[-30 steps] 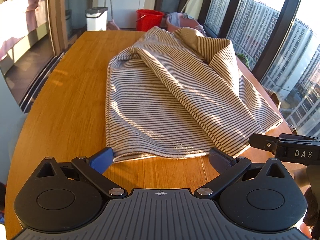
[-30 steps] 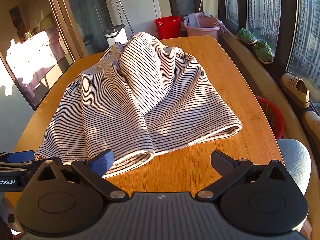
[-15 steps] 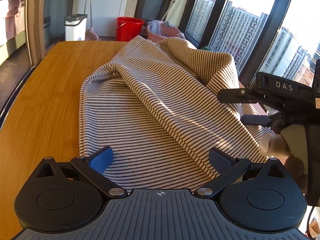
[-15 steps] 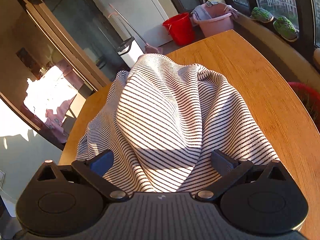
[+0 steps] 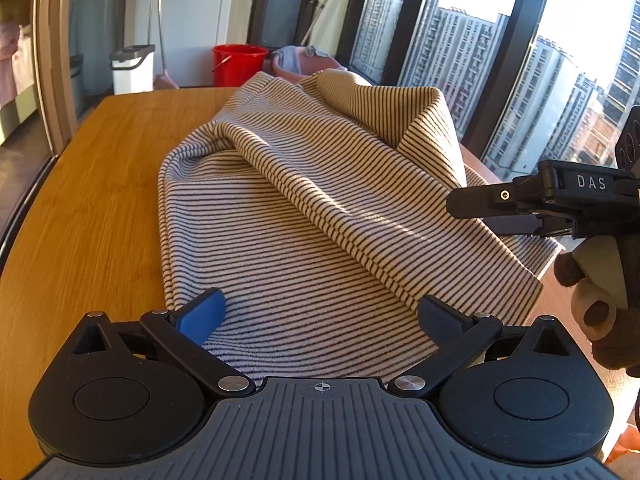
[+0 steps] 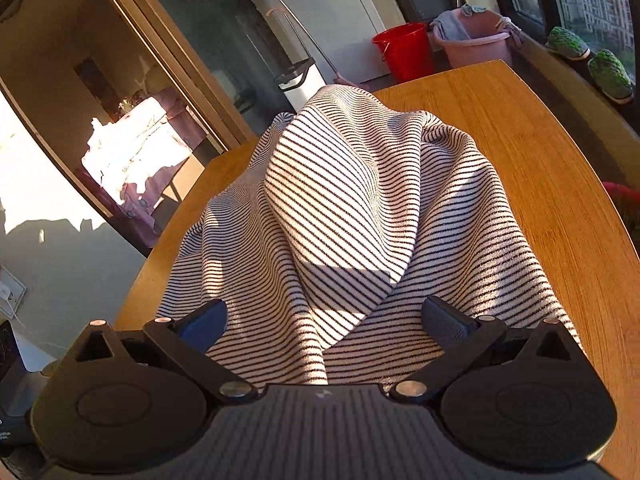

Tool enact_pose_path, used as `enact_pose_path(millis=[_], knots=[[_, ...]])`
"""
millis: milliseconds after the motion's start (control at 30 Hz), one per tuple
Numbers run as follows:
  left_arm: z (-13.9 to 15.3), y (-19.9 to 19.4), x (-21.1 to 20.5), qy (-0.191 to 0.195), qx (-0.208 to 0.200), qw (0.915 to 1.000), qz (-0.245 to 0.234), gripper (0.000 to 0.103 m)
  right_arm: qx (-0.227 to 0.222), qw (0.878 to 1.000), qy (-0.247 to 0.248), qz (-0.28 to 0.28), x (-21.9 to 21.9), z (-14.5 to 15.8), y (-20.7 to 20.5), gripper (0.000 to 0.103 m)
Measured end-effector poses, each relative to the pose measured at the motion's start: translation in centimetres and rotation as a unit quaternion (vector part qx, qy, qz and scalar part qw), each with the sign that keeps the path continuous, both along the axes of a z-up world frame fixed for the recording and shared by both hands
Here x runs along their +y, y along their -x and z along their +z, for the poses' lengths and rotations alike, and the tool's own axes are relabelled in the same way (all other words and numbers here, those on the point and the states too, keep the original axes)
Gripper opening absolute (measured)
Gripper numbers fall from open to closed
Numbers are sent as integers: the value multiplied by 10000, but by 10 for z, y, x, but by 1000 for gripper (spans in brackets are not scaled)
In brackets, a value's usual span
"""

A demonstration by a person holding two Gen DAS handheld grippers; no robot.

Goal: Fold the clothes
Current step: 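Lower both tools onto the striped sweater and grasp its fabric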

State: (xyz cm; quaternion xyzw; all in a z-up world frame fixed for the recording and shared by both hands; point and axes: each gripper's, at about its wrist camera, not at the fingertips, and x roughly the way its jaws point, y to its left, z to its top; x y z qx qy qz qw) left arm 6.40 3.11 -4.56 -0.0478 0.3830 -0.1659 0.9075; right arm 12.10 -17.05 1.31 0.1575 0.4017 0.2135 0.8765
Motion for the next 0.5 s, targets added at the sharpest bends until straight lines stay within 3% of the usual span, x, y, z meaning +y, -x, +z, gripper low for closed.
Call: enact_pose_path(millis=[200, 367, 433, 500], knots=[[5, 19, 17, 123, 232, 9996, -138, 103, 102, 9994, -134, 313, -3, 3, 33, 103], [9, 24, 24, -196, 331, 9991, -200, 103, 412, 9965, -338, 641, -10, 11, 51, 103], [15, 17, 28, -284, 330, 9989, -145, 103, 183, 9980, -208, 569, -10, 25, 54, 103], [23, 7, 31, -303, 295, 9991, -52, 103, -391, 9982, 103, 440, -7, 44, 53, 103]])
